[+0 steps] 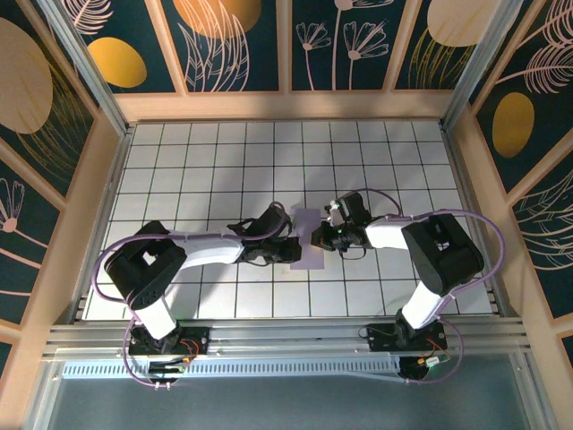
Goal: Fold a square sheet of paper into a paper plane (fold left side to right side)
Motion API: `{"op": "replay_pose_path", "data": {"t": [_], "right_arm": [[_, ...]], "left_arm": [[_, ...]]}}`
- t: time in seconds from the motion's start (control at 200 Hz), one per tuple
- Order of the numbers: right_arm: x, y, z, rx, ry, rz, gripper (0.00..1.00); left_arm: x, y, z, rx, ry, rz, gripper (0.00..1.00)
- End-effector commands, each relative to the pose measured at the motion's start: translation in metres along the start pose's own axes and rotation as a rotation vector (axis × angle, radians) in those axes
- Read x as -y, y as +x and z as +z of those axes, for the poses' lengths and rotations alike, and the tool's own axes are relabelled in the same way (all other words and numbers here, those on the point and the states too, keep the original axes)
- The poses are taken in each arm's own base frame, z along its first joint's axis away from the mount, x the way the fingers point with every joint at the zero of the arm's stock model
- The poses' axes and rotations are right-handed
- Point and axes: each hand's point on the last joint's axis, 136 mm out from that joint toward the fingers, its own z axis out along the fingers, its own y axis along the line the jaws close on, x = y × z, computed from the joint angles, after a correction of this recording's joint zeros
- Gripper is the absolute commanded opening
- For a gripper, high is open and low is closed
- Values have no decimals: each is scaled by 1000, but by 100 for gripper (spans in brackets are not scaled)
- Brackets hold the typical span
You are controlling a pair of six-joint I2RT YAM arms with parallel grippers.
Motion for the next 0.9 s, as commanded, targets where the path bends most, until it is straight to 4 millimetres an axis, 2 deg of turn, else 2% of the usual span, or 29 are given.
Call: {"op": "replay_pose_path", "data": {"t": [0.0, 0.275, 0.541, 0.896], "right_arm": [[31, 17, 5, -55, 112, 59, 0], [29, 15, 6, -57, 113, 51, 0], [31, 18, 7, -65, 117, 56, 0], [37, 19, 8, -73, 147, 55, 0]], "left_arm": [[12, -12, 0, -2, 38, 9, 0], [2, -11, 21, -39, 27, 4, 0], [0, -13, 29, -41, 29, -4, 0], [-17, 8, 33, -99, 3, -26, 0]]}}
